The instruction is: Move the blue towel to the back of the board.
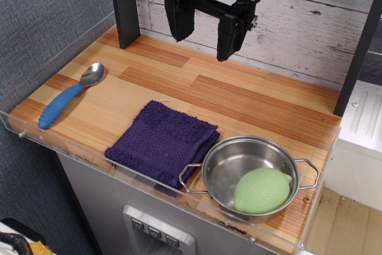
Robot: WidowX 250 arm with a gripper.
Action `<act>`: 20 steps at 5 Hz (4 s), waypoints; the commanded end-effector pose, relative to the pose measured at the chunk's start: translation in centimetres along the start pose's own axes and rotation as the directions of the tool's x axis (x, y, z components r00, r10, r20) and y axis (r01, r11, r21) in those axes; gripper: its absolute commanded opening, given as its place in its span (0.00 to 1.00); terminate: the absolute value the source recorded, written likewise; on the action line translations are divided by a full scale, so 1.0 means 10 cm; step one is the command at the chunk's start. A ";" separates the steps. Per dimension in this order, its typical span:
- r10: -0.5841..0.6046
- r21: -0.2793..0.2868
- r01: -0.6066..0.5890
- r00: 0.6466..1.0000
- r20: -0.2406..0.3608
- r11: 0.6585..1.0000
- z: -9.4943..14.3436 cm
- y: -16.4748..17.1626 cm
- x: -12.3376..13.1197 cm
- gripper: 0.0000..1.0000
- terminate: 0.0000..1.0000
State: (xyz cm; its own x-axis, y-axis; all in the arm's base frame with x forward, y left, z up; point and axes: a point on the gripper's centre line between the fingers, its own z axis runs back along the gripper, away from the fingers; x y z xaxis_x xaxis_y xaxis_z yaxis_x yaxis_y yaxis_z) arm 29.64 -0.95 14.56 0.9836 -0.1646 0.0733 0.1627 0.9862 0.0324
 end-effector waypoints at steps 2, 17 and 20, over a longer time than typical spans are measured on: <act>0.024 0.008 -0.024 1.000 0.002 1.000 -0.14 0.13 -0.32 1.00 0.00; 0.187 0.053 -0.182 0.975 -0.119 0.982 -1.70 0.62 -0.31 1.00 0.00; 0.124 0.035 -0.123 0.991 -0.053 0.992 -1.60 0.52 0.30 1.00 0.00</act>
State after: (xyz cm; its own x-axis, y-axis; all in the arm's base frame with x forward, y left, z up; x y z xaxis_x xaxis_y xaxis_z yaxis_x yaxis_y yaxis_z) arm 35.62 4.66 1.00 0.9971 -0.0185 0.0735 0.0135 0.9976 0.0676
